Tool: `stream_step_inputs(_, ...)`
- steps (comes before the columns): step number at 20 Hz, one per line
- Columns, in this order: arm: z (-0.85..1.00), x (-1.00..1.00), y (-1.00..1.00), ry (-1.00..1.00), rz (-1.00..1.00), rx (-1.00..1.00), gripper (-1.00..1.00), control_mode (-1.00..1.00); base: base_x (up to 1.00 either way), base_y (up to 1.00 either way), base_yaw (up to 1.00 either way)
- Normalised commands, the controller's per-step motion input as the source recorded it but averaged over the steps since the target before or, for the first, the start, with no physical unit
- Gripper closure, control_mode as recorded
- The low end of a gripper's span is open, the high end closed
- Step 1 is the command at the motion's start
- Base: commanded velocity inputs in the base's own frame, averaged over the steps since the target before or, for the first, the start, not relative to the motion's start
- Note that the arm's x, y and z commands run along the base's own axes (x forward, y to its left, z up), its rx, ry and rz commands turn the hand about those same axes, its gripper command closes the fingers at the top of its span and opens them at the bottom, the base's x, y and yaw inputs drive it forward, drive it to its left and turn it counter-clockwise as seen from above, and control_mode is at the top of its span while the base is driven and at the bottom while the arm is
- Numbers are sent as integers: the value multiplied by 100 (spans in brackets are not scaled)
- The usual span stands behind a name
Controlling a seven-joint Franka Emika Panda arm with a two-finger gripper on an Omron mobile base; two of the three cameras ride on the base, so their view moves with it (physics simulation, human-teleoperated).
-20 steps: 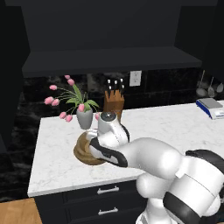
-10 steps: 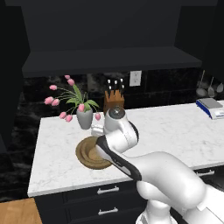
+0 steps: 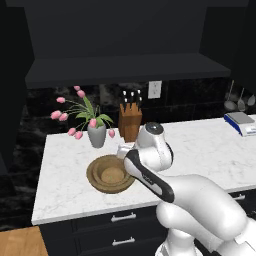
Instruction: Pick up the bowls on the counter and stack them on top of one another in the open cabinet. Place the smaller bowl on top of the larger bowl.
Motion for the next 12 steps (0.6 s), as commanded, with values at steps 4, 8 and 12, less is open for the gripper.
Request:
stream_step_inputs(4,-44,-13,8,0,1,0,-100,-100,0,0,0)
stream_step_inputs(8,-47,0,18,0,0,0,-100,-100,0,0,0)
stream_step_inputs(12,-54,3,11,1,0,0,-100,-100,0,0,0)
